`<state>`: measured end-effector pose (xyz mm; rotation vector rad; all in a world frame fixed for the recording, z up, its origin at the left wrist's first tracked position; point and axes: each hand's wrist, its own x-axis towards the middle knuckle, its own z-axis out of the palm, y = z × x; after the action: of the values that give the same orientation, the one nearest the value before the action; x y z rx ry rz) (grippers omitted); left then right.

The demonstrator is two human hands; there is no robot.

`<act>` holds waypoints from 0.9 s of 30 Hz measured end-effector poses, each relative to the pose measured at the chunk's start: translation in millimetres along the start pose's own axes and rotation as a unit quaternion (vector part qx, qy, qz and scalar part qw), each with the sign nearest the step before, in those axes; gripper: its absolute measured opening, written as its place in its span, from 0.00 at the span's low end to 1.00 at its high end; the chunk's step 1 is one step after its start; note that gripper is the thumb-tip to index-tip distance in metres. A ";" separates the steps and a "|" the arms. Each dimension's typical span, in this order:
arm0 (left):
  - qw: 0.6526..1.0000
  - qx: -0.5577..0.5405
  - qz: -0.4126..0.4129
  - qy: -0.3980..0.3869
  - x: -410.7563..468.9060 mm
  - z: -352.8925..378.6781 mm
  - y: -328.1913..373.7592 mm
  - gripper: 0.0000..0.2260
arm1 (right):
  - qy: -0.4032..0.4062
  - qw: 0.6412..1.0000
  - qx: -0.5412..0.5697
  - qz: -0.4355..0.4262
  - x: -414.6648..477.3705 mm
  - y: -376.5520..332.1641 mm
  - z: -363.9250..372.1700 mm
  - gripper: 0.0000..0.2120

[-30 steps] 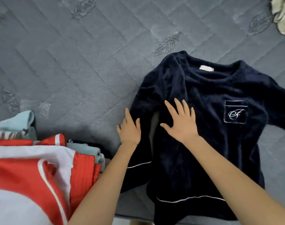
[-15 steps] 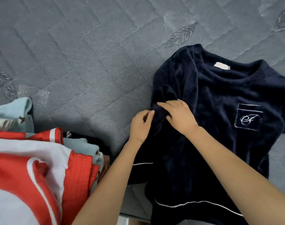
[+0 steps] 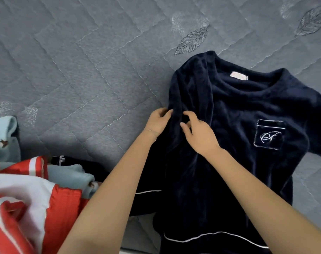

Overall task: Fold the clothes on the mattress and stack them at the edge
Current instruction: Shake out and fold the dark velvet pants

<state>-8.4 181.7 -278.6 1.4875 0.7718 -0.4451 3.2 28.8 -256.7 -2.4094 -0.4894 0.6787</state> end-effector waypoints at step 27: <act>0.928 0.343 -0.025 -0.141 -29.9 -147.5 57.9 0.18 | 0.093 0.972 -0.209 0.056 99.1 -67.5 -109.9 0.11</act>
<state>-15.8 324.3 -203.9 1.9885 0.4337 -1.0195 132.7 80.3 -172.9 -2.8812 -0.4568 0.4173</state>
